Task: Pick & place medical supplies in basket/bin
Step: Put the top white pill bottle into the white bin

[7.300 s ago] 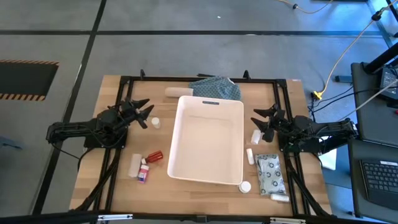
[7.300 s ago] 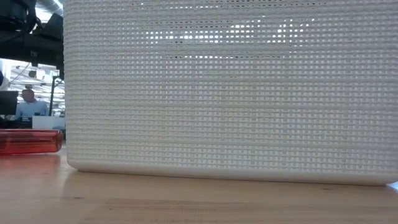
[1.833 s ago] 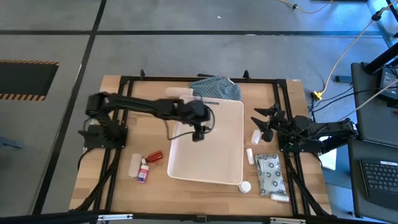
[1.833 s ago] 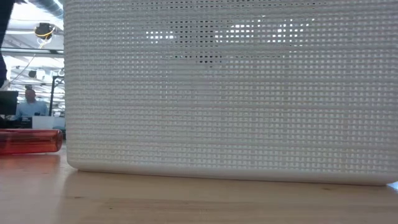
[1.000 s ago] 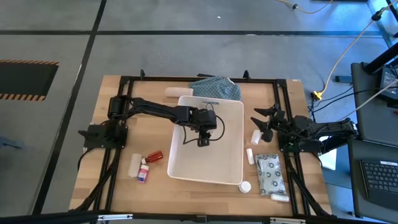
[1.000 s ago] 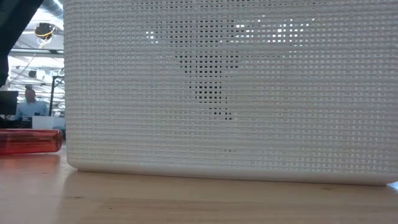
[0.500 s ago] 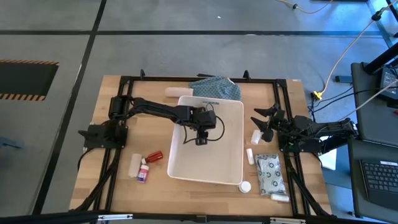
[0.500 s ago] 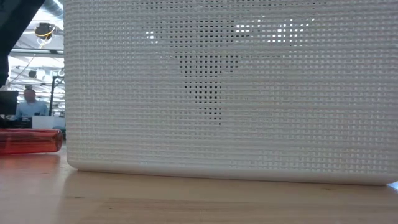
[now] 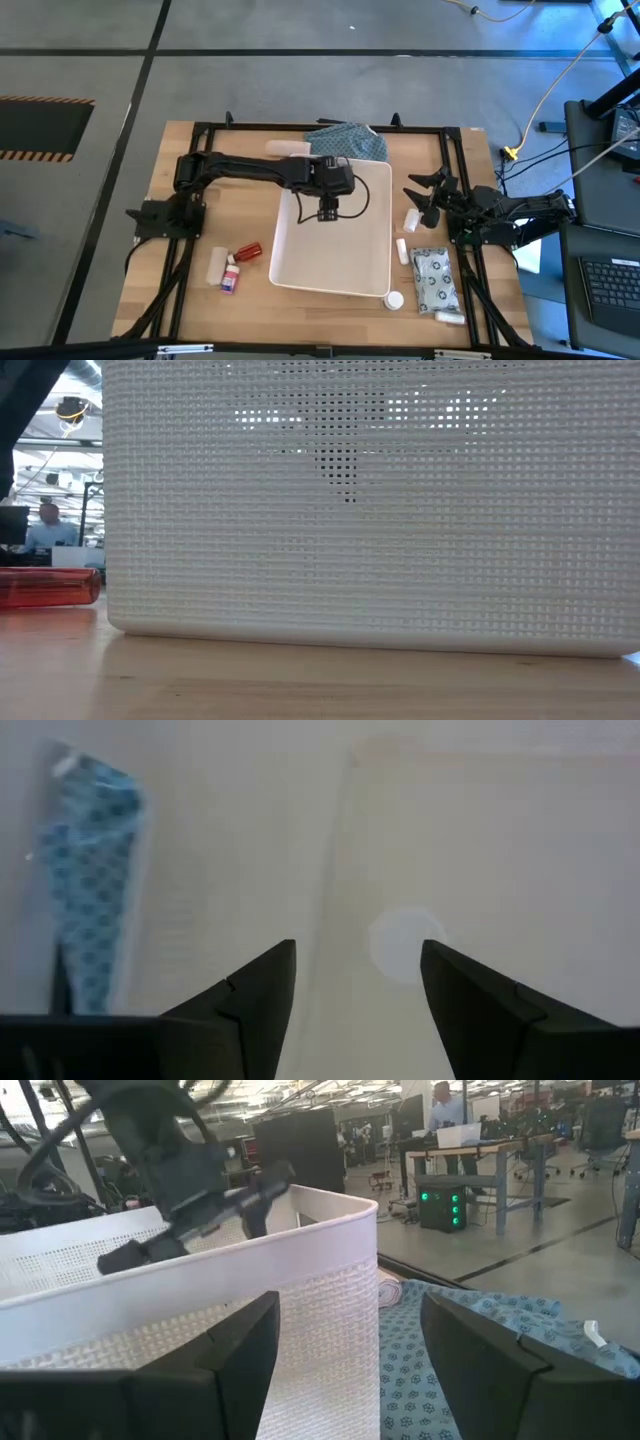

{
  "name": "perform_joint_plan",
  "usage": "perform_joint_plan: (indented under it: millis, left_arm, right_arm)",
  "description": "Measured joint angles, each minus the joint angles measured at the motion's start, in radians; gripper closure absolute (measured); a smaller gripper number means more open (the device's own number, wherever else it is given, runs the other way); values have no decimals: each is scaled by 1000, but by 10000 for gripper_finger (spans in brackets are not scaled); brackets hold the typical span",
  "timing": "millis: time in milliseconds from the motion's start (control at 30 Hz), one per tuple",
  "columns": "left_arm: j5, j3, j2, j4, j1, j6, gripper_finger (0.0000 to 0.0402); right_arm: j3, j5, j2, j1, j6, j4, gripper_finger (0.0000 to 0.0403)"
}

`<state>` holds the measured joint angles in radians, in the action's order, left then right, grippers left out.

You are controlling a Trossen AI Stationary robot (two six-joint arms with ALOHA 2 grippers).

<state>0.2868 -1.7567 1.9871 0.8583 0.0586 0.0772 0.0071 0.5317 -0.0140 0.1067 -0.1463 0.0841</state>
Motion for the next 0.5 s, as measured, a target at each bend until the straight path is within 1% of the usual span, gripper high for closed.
perform_joint_plan:
  millis: [67,233,333,500]
  left_arm:
    - [17,-42,0,19,0,0,192]
    - [21,-146,0,63,-7,-1,192]
    - [31,-213,-16,119,-20,2,192]
    - [63,-254,-100,125,-41,60,192]
  right_arm:
    - [0,-3,-5,0,7,0,160]
    - [4,-10,-41,0,64,-12,160]
    - [47,-9,-78,0,51,-133,160]
    - [170,8,-169,-7,-110,-369,160]
